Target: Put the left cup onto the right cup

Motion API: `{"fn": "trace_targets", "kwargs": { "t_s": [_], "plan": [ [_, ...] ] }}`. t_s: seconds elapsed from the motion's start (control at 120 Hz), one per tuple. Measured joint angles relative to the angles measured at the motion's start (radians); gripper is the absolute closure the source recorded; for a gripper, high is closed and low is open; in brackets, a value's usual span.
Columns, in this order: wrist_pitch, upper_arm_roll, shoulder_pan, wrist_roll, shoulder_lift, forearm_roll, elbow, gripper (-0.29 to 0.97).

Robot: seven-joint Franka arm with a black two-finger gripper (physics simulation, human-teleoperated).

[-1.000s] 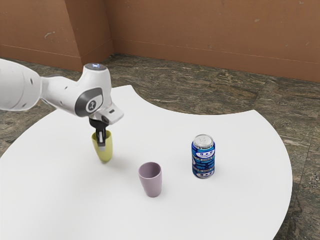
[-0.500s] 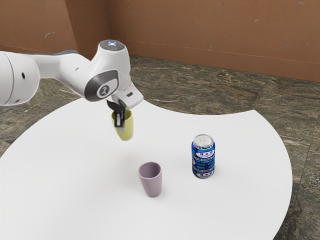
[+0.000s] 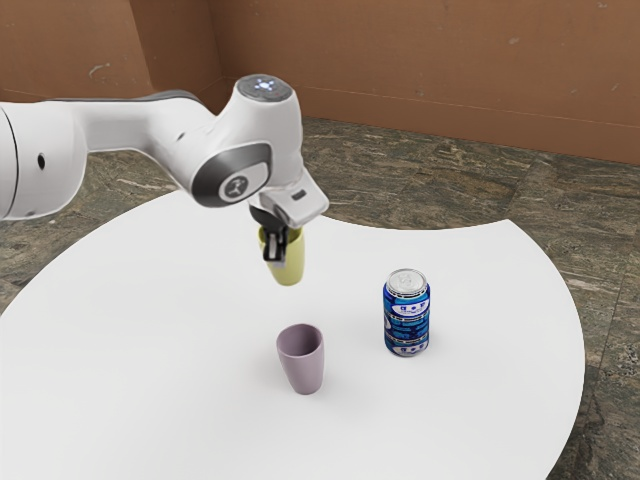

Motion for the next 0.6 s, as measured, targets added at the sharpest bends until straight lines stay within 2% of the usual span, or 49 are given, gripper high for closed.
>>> {"fn": "trace_targets", "kwargs": {
  "t_s": [0.242, 0.6],
  "plan": [
    [-0.028, -0.014, -0.044, -0.05, -0.025, -0.012, -0.029, 0.79],
    [-0.064, -0.07, -0.046, -0.123, -0.059, -0.03, -0.095, 0.79]
  ]
}}
